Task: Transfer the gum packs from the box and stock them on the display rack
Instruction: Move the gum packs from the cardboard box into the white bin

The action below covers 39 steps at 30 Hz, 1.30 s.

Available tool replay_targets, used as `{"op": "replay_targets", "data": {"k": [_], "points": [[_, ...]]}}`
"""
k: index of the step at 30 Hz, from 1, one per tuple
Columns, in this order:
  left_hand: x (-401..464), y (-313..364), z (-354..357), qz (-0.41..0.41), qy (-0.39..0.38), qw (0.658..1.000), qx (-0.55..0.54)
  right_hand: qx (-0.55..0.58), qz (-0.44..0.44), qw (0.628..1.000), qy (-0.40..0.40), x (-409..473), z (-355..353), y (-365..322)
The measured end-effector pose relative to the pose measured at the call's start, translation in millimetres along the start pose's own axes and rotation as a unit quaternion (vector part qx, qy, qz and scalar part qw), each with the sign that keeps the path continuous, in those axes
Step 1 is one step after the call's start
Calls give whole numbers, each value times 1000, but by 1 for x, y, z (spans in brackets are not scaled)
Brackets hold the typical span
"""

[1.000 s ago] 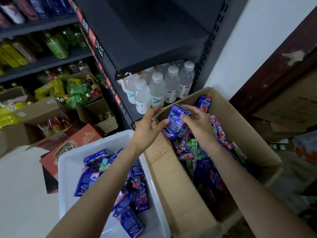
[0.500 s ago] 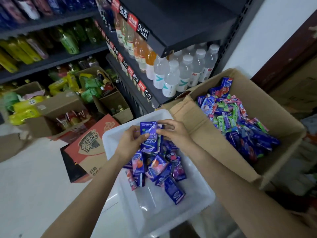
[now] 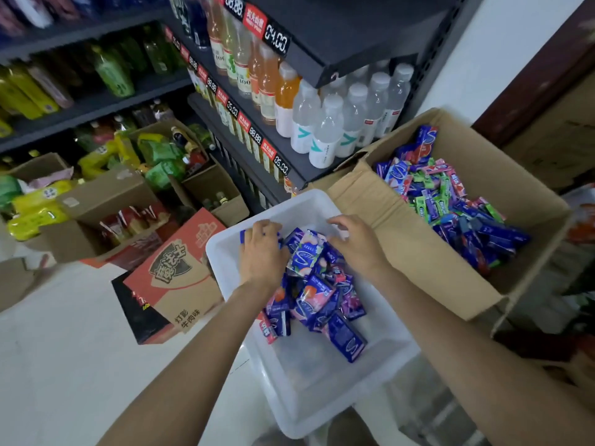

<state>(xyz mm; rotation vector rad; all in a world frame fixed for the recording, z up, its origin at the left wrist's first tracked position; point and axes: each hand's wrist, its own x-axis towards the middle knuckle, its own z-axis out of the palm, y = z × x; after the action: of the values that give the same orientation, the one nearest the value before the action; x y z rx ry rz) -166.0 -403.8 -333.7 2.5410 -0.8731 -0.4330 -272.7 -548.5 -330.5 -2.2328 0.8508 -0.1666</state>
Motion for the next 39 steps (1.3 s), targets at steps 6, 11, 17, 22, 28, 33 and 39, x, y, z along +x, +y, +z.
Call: {"op": "replay_targets", "data": {"k": [6, 11, 17, 22, 28, 33, 39], "points": [[30, 89, 6, 124, -35, 979, -158, 86, 11, 991, 97, 7, -77, 25], [73, 159, 29, 131, -16, 976, -175, 103, 93, 984, 108, 35, -131, 78], [118, 185, 56, 117, -37, 988, -90, 42, 104, 993, -20, 77, -146, 124], [120, 164, 69, 120, -26, 983, -133, -5, 110, 987, -120, 97, -124, 151], [117, 157, 72, 86, -27, 977, -195, 5, 119, 988, -101, 127, -106, 168], [121, 154, 72, 77, -28, 974, -209, -91, 97, 989, -68, 152, -101, 163], [120, 153, 75, 71, -36, 970, -228, -83, 87, 991, -57, 158, -98, 153]]}}
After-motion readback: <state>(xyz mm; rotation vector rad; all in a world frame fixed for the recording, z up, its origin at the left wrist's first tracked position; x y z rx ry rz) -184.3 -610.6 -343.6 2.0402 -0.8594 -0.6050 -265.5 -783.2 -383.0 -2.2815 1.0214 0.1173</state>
